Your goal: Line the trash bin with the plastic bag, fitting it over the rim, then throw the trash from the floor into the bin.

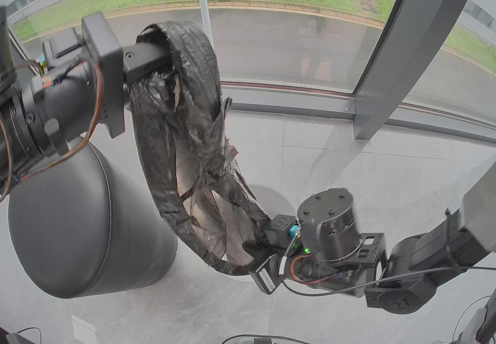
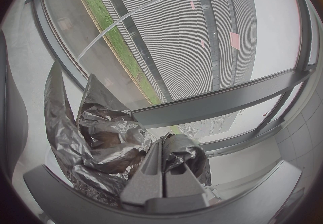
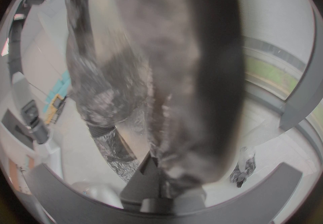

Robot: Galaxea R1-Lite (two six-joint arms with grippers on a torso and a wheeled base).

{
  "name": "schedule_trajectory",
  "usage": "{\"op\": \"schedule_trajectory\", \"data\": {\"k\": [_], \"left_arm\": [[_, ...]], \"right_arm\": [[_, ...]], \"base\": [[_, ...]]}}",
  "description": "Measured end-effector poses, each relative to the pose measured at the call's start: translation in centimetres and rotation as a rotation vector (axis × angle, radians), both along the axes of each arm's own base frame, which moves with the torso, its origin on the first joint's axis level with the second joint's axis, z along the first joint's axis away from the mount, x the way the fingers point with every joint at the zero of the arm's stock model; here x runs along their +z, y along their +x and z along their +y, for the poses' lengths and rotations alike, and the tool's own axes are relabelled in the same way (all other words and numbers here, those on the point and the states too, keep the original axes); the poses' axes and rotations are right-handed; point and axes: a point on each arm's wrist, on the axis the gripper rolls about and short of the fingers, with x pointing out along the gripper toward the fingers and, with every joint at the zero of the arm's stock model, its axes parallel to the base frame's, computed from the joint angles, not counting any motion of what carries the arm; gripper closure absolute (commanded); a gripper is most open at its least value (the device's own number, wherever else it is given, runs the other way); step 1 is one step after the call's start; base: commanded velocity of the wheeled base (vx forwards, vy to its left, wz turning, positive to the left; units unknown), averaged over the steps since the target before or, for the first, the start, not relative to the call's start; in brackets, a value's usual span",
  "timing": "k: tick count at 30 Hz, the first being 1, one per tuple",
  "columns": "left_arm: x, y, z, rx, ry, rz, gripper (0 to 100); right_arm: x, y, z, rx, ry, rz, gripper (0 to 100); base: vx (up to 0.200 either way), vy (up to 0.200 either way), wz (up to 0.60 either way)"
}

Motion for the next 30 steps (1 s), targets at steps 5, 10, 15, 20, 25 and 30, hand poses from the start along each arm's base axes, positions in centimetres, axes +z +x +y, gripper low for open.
{"op": "schedule_trajectory", "data": {"k": [5, 10, 15, 20, 25, 30], "left_arm": [[-2.9, 0.6, 1.0, -0.061, -0.014, -0.034, 100], [-5.7, 0.8, 1.9, -0.156, -0.007, -0.044, 100], [-8.3, 0.7, 2.3, -0.273, 0.018, -0.018, 100], [-10.3, 0.2, 2.5, -0.5, 0.056, 0.013, 100], [-11.6, -0.3, 2.7, -0.651, 0.073, 0.011, 100], [-12.4, -0.2, 2.5, -0.682, 0.076, 0.014, 100]], "right_arm": [[1.6, -0.6, -2.7, 0.106, -0.013, 0.244, 100], [3.7, -0.8, -5.1, 0.137, -0.008, 0.503, 100], [6.7, -0.9, -6.5, 0.17, 0.041, 0.691, 100], [8.9, -0.9, -7.2, 0.214, 0.097, 0.757, 100], [9.7, -1.0, -7.7, 0.232, 0.108, 0.801, 100], [10.0, -1.4, -7.5, 0.269, 0.104, 0.817, 100]], "base": [[0.0, 0.0, 0.0], [0.0, 0.0, 0.0], [0.0, 0.0, 0.0], [0.0, 0.0, 0.0], [0.0, 0.0, 0.0], [0.0, 0.0, 0.0]]}}
